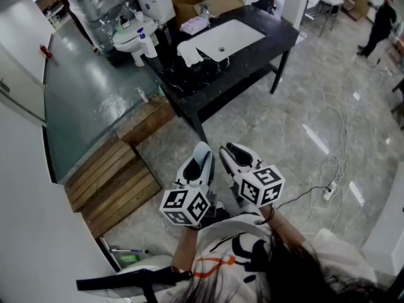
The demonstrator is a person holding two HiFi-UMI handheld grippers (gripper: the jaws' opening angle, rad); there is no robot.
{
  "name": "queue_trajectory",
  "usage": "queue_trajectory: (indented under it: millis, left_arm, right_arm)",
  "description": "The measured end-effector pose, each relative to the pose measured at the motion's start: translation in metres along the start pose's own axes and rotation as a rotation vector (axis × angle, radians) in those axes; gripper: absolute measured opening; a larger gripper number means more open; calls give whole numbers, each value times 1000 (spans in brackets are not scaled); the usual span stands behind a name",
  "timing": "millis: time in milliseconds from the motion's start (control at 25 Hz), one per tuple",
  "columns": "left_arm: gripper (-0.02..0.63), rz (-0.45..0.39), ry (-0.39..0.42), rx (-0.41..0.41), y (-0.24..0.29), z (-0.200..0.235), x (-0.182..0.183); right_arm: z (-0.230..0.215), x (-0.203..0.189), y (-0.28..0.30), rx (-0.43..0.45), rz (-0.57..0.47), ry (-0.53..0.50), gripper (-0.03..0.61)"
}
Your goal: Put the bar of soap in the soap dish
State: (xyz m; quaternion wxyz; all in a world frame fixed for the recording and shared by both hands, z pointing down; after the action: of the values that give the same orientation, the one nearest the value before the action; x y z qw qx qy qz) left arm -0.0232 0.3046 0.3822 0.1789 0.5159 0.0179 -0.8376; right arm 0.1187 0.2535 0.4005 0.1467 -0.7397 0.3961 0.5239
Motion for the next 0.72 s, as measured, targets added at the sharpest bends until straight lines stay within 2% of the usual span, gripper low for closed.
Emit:
queue_trajectory:
  millis: [480, 720]
  left_arm:
    - [117, 11, -3, -8, -1, 34, 12]
    - [115, 21, -30, -11, -1, 47, 14]
  right_arm:
    - [14, -6, 29, -14, -9, 5, 103]
    - [23, -11, 33, -26, 10, 1, 103]
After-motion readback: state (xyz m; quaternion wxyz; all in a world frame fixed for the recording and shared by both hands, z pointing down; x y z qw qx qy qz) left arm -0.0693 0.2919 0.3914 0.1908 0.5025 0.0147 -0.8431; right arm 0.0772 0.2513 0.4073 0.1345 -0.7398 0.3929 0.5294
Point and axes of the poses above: the fingertips, and each gripper's own axes: y forward along the fingers, z to its left, x out of its top, the point moved 8 cm from there along -y, backward along the fingers
